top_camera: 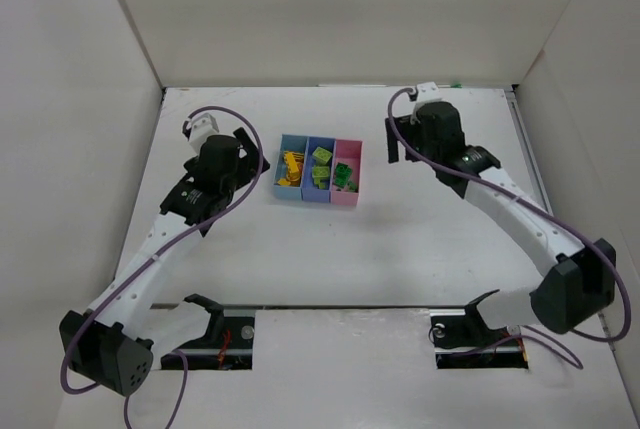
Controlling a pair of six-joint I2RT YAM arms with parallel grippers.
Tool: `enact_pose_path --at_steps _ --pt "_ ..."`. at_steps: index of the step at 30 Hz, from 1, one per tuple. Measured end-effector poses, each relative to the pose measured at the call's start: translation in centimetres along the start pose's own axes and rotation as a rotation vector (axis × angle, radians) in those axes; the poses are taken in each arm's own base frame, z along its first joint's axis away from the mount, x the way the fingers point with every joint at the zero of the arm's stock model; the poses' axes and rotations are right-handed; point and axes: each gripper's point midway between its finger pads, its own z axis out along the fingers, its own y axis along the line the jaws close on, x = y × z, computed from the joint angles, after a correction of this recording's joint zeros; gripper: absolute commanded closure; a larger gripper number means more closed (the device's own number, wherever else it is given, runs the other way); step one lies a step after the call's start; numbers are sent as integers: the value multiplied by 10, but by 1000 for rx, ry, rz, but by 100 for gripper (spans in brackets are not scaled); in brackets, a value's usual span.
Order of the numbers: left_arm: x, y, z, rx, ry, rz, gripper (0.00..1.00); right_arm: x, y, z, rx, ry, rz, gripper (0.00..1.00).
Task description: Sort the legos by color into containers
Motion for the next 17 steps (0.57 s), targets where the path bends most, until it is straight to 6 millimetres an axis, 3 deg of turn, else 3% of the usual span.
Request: enact_pose_path --at_steps 3,10,17 --pt "2 2 0 -8 10 5 0 24 -22 -17 55 12 19 0" --pt "6 0 -1 6 29 0 0 59 -39 -43 100 -5 53 0" --pt "10 -5 -2 32 54 -8 0 76 -52 -54 150 -9 88 0"
